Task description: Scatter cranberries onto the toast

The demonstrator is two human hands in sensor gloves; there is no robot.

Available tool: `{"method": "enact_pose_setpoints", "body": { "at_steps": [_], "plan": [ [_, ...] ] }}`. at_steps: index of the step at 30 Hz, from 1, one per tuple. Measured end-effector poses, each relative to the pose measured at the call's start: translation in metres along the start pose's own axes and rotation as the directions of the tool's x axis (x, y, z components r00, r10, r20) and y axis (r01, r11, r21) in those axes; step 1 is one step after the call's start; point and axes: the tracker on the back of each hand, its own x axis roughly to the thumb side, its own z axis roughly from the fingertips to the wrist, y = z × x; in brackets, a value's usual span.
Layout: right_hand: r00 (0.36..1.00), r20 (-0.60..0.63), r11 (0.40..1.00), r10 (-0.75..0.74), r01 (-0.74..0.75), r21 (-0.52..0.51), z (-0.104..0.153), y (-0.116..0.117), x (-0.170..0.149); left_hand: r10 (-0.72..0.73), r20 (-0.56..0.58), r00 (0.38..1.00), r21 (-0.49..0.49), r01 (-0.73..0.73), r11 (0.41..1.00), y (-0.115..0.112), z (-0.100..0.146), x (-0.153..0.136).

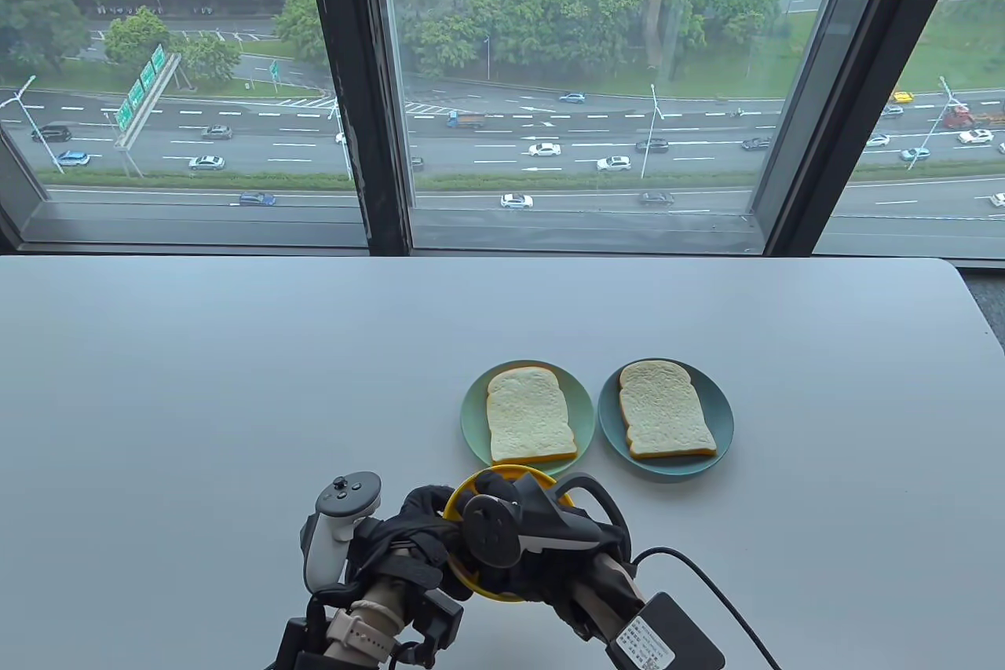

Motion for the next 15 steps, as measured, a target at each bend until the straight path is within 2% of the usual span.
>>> {"method": "enact_pose_setpoints", "body": {
  "at_steps": [5, 9, 12, 15],
  "plan": [
    [0.995, -0.03, 0.996, 0.092, -0.092, 0.007, -0.006, 0.003, -0.001, 0.035, 0.0, 0.999, -0.017, -0.035, 0.999, -0.007, 0.0, 0.0],
    [0.987, 0.028, 0.987, 0.159, -0.158, -0.018, -0.013, 0.004, 0.01, 0.069, -0.012, 0.998, -0.026, -0.069, 0.997, -0.003, 0.002, -0.003],
    [0.974, 0.016, 0.964, 0.227, -0.222, -0.145, -0.018, -0.001, 0.021, 0.071, 0.0, 0.997, -0.024, -0.071, 0.997, -0.002, 0.003, -0.002],
    [0.953, 0.023, 0.942, 0.302, -0.295, -0.161, -0.021, -0.007, 0.026, 0.127, 0.004, 0.992, -0.038, -0.127, 0.991, 0.003, 0.002, -0.003]
  ]
}}
